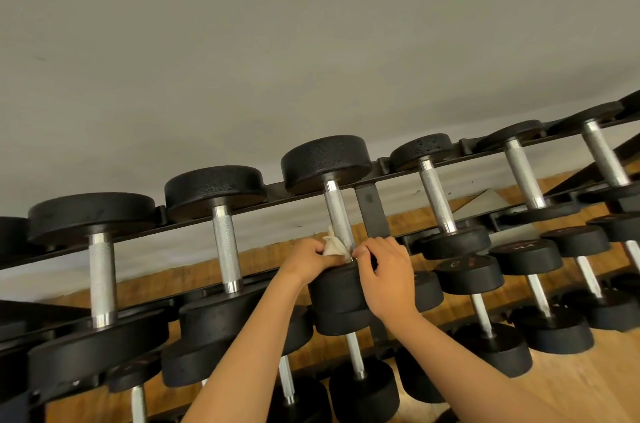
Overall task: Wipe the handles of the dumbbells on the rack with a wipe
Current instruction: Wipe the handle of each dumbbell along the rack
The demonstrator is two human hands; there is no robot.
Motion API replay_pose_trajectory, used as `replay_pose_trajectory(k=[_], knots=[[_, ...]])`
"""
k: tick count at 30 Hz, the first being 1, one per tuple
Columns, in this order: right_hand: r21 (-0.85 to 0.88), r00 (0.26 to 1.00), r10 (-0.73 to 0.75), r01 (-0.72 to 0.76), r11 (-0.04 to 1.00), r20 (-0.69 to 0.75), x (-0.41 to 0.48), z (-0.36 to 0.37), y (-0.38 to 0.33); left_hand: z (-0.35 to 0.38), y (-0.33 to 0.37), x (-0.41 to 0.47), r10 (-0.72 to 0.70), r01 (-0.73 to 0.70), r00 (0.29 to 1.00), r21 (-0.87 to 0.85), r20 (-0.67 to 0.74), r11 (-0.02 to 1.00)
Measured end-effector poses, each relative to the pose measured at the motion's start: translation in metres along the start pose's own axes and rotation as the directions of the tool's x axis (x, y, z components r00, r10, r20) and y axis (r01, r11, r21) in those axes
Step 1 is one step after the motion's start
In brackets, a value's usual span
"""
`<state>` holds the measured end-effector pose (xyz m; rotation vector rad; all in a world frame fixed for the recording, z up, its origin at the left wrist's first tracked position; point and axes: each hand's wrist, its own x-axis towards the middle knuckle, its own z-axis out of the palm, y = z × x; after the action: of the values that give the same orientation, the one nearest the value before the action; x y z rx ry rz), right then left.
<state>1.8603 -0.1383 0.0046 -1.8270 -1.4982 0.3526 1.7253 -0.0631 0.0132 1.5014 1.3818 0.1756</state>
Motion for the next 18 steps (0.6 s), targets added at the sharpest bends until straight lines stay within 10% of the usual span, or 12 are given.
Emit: replay_pose_trajectory(k=[6, 18], knots=[[0.332, 0.962, 0.176, -0.238, 0.913, 0.207, 0.007, -0.010, 0.012, 0.002, 0.000, 0.003, -0.030, 0.027, 0.999, 0.074, 0.042, 0.997], [0.275, 0.962, 0.189, -0.240, 0.931, 0.197, 0.009, -0.007, 0.029, 0.010, 0.001, 0.001, -0.005, -0.010, 0.972, -0.062, -0.235, 0.998]])
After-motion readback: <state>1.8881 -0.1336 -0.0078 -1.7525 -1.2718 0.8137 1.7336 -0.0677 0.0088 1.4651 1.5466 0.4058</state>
